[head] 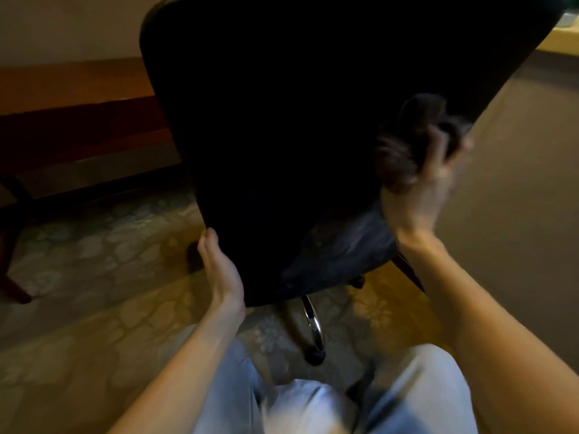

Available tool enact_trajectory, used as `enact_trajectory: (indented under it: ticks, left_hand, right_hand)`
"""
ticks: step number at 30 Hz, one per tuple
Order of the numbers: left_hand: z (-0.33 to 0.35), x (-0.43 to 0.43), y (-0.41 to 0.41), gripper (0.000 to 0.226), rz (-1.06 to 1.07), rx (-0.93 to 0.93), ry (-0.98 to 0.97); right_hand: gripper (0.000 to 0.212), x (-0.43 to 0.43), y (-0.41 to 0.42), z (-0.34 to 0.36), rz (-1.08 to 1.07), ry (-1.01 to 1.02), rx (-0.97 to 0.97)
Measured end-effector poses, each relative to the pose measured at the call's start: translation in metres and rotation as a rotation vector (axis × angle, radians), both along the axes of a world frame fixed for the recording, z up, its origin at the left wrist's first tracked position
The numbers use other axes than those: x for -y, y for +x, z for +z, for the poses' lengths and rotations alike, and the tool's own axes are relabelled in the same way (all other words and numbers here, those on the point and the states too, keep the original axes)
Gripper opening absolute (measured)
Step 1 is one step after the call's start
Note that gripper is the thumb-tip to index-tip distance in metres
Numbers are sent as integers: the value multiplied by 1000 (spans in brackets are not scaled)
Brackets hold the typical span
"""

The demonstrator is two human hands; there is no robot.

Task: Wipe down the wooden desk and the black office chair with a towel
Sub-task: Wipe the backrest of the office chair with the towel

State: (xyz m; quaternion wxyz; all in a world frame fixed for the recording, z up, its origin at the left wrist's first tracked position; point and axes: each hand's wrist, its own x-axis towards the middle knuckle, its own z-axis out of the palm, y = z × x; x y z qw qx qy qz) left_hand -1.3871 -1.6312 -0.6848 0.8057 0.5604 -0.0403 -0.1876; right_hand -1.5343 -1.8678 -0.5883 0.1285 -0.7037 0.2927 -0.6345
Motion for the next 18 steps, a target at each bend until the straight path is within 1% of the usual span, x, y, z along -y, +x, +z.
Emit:
enact_trajectory:
  ticks: [2, 3, 4, 6, 8, 9, 11, 13, 15, 18]
  left_hand:
    - [-1, 2, 3, 85, 0, -8, -11]
    - [-2, 3, 5, 78, 0, 8, -7]
    - [-4, 3, 6, 72, -15, 31, 7]
    - [-7, 2, 9, 70, -60, 77, 23]
    - [-10, -2, 13, 66, -81, 98, -3]
    - [-11, -4, 16, 62, -87, 109, -12]
    - [-11, -7, 18, 64, -106, 114, -29]
    - [-13, -9, 21, 70, -118, 104, -44]
    - [-15, -11, 24, 67, -118, 68, -53]
    - [-16, -12, 27, 65, -127, 54, -47]
  right_hand:
    - [59, -15, 23, -22, 82, 1, 3]
    - [58, -22, 32, -35, 96, 12, 25]
    - [55, -29, 38, -46, 96, 11, 38]
    - [47, -44, 46, -68, 87, -18, -5]
    - [41, -61, 49, -94, 111, -60, -108]
    - [41, -70, 52, -108, 137, -72, -189]
    - [46, -91, 58, -139, 203, -93, -384]
    - [52, -114, 66, -170, 299, -96, -521]
    - [52, -135, 76, -197, 384, -56, -624]
    - [56, -159, 85, -220, 444, 90, -754]
